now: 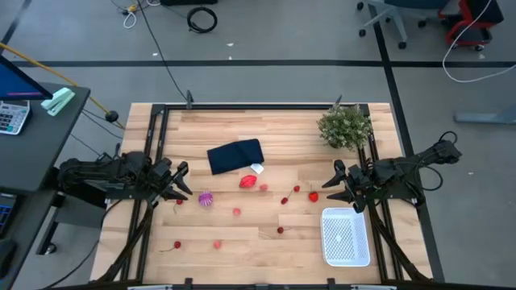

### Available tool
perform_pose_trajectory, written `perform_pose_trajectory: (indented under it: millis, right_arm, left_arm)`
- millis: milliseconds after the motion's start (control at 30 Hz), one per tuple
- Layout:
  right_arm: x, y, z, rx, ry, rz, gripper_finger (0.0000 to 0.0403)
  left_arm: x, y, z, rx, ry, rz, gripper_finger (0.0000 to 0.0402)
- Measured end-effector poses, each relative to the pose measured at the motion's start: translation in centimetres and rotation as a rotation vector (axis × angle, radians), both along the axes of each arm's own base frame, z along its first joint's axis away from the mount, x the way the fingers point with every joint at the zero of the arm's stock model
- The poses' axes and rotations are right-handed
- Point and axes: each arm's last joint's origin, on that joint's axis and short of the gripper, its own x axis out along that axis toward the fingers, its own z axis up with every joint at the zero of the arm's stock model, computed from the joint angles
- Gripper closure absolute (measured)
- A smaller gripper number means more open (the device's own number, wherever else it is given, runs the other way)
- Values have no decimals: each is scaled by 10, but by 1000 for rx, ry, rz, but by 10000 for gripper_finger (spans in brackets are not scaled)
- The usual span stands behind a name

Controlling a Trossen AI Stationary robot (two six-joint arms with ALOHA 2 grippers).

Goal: Pick and placing Produce into tupperware
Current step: Put the strawberry into the white bin

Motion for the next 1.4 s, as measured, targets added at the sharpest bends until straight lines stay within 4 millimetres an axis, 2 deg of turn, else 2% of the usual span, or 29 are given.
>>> perform_pose_trajectory:
  millis: [1400]
  right_arm:
    - [0, 0, 0, -45, -11, 3, 199]
  left_arm:
    - [0, 0, 0, 0, -2, 0, 294]
